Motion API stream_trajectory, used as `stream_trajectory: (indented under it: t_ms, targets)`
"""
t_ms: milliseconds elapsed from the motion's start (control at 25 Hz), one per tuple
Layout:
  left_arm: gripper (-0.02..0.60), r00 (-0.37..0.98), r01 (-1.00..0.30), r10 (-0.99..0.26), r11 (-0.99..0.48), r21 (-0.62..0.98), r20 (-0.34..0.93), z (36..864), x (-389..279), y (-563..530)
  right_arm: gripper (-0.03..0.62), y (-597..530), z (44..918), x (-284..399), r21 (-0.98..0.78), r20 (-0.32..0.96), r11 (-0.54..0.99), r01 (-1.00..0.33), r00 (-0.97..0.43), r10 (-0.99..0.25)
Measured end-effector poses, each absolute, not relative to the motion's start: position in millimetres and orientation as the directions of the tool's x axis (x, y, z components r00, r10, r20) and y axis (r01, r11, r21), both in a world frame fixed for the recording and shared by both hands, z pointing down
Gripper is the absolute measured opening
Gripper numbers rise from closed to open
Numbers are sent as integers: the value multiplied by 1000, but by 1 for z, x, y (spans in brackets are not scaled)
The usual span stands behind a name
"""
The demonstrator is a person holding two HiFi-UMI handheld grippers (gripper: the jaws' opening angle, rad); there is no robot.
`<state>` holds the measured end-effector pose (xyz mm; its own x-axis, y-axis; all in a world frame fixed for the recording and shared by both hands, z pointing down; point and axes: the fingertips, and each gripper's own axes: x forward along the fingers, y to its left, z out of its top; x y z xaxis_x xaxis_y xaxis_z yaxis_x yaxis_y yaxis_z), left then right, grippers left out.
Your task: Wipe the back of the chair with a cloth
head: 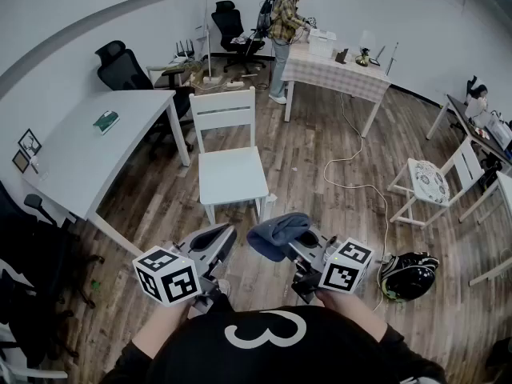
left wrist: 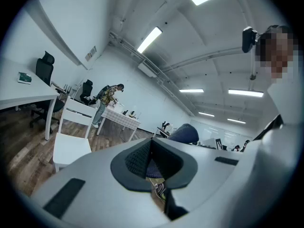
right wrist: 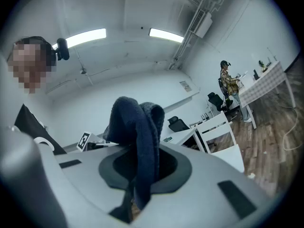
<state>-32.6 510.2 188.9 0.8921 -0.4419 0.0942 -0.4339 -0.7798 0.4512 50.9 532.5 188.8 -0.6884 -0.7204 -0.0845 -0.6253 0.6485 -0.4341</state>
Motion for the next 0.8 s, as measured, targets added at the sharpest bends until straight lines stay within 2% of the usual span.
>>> stream_trajectory:
  t_ms: [800]
  targets:
    - [14,889,-444,-440,-760,474,127,212,-24,481,51,503,211,69,-484,-70,610,-627,-667,-742]
